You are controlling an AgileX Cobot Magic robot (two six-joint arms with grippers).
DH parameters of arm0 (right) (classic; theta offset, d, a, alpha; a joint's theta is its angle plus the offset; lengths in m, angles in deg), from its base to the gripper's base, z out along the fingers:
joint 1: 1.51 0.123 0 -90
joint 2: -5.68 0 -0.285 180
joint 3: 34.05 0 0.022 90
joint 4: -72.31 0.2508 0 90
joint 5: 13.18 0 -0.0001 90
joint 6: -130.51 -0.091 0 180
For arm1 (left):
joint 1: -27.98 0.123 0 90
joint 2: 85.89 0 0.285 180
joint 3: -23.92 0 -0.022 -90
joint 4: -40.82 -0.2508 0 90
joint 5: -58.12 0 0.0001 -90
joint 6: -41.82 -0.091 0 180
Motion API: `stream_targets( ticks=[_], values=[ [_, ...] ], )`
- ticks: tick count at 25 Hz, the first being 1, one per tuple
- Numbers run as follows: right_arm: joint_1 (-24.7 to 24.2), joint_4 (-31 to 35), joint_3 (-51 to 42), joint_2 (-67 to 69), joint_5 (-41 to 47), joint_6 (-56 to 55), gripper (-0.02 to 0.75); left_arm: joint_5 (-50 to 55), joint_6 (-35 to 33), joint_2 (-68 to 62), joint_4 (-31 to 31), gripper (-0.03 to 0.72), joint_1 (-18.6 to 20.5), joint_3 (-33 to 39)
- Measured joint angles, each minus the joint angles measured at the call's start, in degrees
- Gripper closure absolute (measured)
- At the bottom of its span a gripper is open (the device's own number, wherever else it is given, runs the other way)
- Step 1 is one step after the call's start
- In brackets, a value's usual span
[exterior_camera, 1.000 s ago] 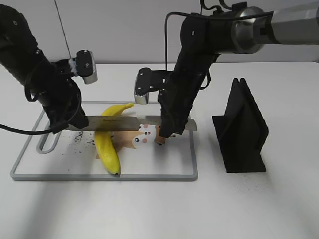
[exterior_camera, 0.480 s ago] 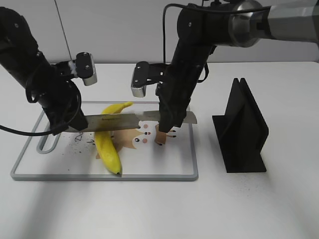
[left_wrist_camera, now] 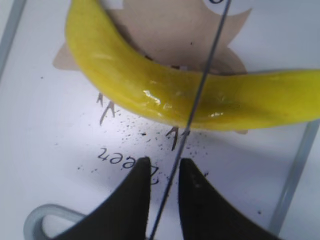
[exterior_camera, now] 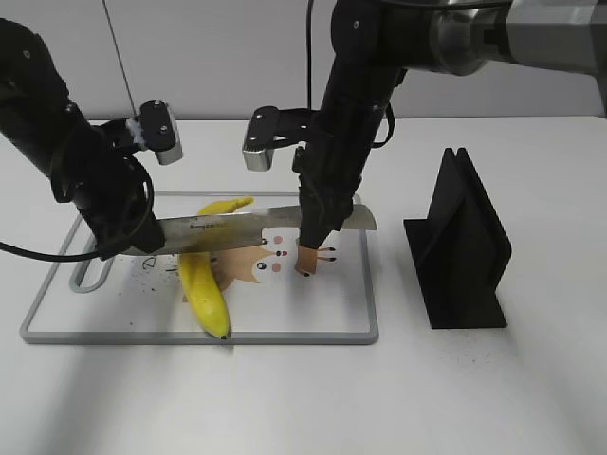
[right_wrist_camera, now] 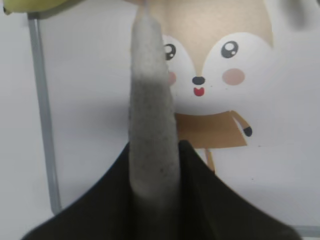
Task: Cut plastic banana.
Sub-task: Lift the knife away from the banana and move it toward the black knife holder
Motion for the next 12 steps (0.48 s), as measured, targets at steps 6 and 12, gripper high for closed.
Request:
stream_targets(
  ticks=[6,12],
  values=[
    [-0.06,0.14,0.12,-1.99,0.20,-0.93,0.556,0.11,1.80,5.73,-0.53,0.283,0.00,0.21],
    [-0.17,-1.35,0.12,-4.26,0.49,-2.36,0.558,0.14,9.01,12.11,-0.82,0.136,0.00,0.24]
  ],
)
